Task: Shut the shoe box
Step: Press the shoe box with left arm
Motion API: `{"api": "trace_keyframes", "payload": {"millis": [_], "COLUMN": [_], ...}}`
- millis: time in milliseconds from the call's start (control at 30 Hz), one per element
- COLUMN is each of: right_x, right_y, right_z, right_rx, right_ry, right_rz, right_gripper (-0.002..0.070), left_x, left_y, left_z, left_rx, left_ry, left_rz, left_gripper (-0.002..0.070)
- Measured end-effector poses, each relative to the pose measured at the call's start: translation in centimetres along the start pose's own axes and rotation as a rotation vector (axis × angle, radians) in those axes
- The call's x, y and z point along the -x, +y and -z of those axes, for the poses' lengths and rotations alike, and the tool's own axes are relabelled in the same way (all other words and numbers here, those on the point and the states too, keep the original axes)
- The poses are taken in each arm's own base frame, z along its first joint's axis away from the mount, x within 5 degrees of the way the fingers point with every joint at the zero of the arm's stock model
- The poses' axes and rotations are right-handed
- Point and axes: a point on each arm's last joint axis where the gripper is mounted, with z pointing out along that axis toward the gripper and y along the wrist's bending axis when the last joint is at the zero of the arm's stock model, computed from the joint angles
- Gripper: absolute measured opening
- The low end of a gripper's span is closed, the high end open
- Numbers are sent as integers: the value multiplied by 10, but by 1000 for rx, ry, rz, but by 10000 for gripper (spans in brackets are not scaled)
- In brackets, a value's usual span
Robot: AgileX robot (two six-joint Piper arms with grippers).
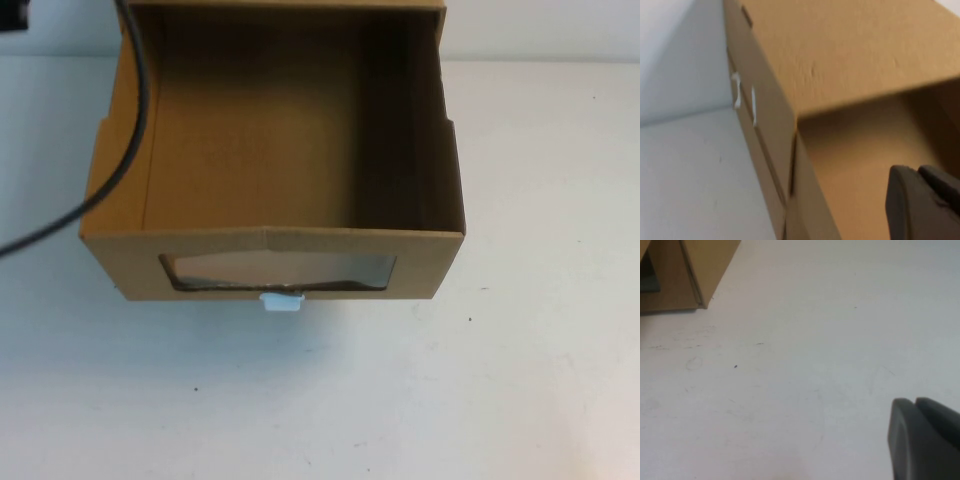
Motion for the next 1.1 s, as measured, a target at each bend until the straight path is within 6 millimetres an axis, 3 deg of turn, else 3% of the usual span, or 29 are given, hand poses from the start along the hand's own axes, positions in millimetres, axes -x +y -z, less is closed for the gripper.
{"api": "trace_keyframes", "payload": {"millis": [167, 467, 767, 1100], "right_x": [0, 0, 0, 5], "right_y": [0, 0, 0, 1], "right_z": [0, 0, 0, 0], "right_rx": [0, 0, 0, 7], "right_ry": [0, 0, 0, -50], "right_rz": [0, 0, 0, -41], "right_gripper": [-11, -11, -11, -11], "left_x": [43, 65, 56, 42], "left_y": [16, 34, 8, 11], "left_z": [-67, -163, -210, -228], "left_rx": [-76, -156, -246, -253], "left_ry": [17, 49, 67, 108], "left_rz": [-63, -130, -178, -163], "left_gripper": [-2, -2, -2, -2]}}
